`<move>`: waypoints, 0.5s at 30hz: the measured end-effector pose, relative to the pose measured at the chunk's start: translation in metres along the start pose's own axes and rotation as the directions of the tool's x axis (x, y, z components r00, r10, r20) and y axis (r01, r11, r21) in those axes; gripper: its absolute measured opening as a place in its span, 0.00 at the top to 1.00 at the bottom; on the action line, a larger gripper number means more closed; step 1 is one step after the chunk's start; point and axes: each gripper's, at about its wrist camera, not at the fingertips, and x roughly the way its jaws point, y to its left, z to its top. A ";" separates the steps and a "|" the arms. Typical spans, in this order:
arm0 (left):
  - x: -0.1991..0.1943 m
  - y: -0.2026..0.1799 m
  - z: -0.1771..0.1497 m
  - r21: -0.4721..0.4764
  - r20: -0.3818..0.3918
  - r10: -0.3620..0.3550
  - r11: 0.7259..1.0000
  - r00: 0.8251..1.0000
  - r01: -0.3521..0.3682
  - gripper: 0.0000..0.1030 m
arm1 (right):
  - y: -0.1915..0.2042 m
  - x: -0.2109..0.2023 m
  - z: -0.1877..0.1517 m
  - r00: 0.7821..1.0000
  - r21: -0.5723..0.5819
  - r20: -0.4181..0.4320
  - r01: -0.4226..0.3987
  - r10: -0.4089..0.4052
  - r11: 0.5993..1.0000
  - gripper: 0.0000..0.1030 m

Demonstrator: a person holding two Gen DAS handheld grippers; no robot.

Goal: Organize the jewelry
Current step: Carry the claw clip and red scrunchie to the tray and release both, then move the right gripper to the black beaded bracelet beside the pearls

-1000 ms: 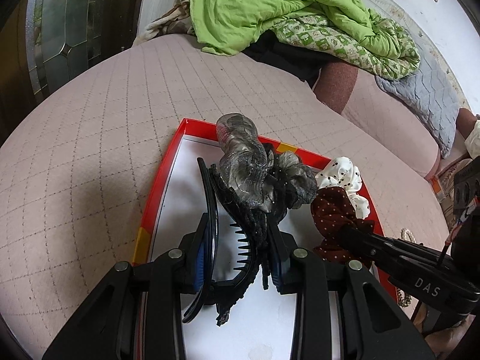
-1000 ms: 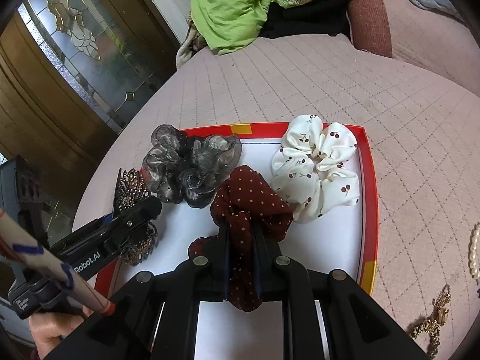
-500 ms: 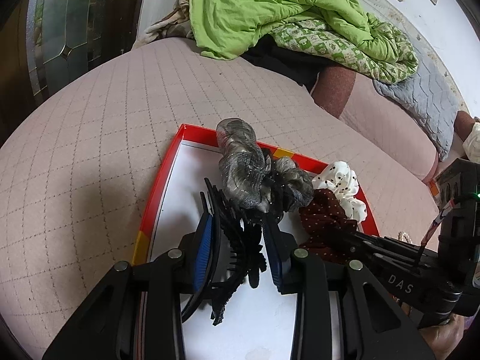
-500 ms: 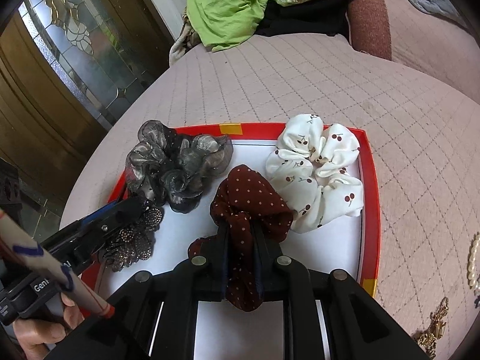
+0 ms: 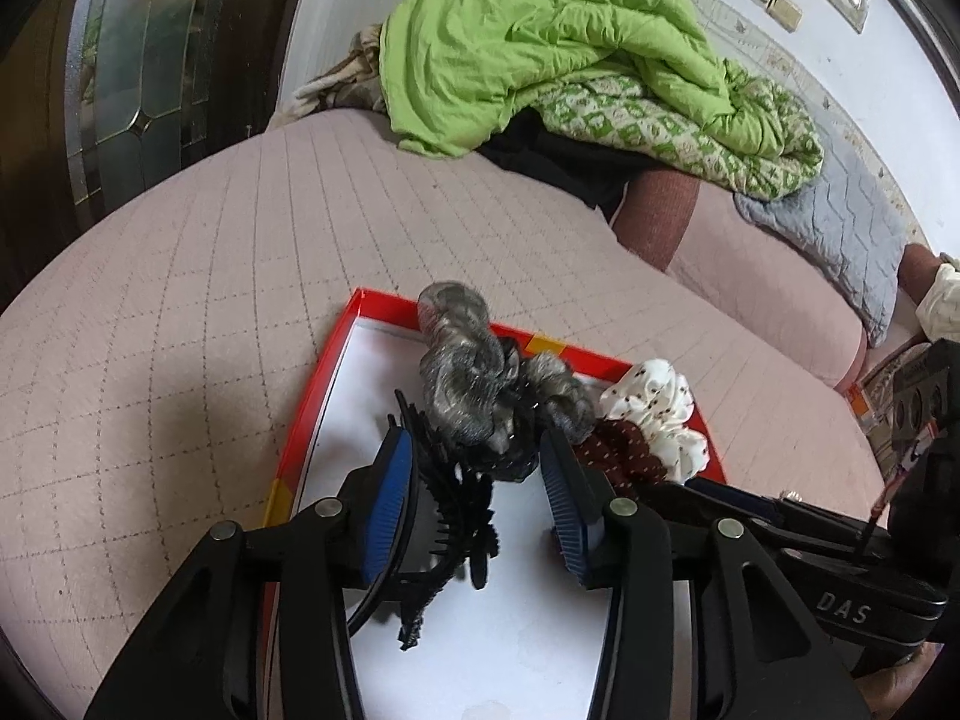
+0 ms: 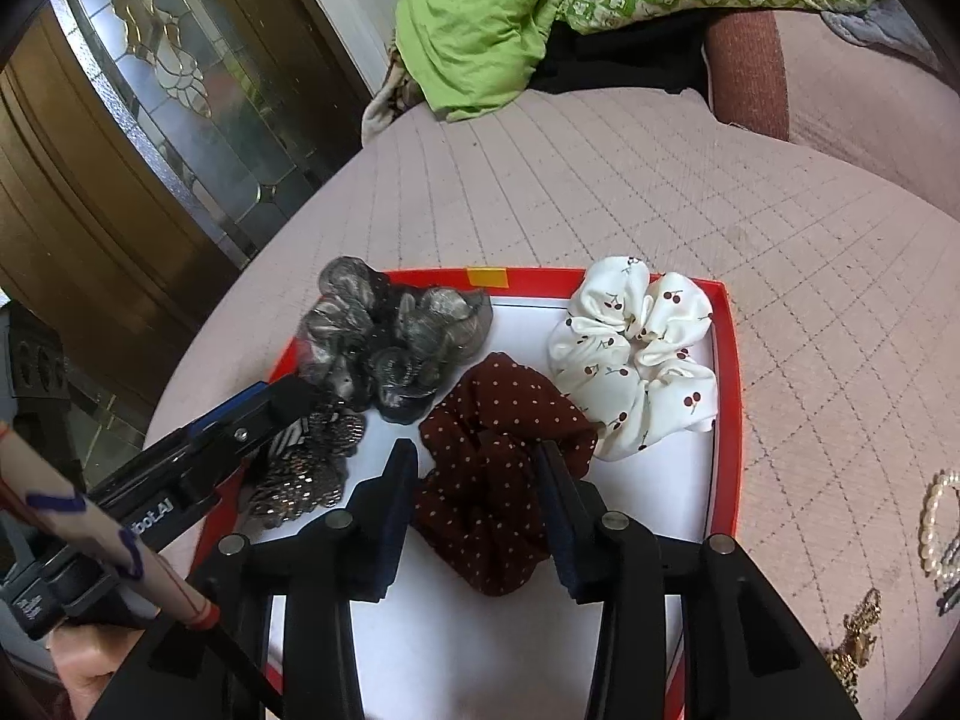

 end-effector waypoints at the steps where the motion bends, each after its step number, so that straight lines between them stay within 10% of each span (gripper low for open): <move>1: -0.002 -0.001 0.001 0.000 0.011 -0.003 1.000 1.000 0.003 0.58 | 0.000 -0.003 0.000 1.000 0.001 0.005 -0.003 0.003 1.000 0.58; 15: -0.023 -0.084 -0.013 0.148 0.078 -0.112 0.984 0.991 0.099 0.58 | -0.064 -0.093 -0.037 0.991 0.140 0.128 -0.063 0.045 0.988 0.58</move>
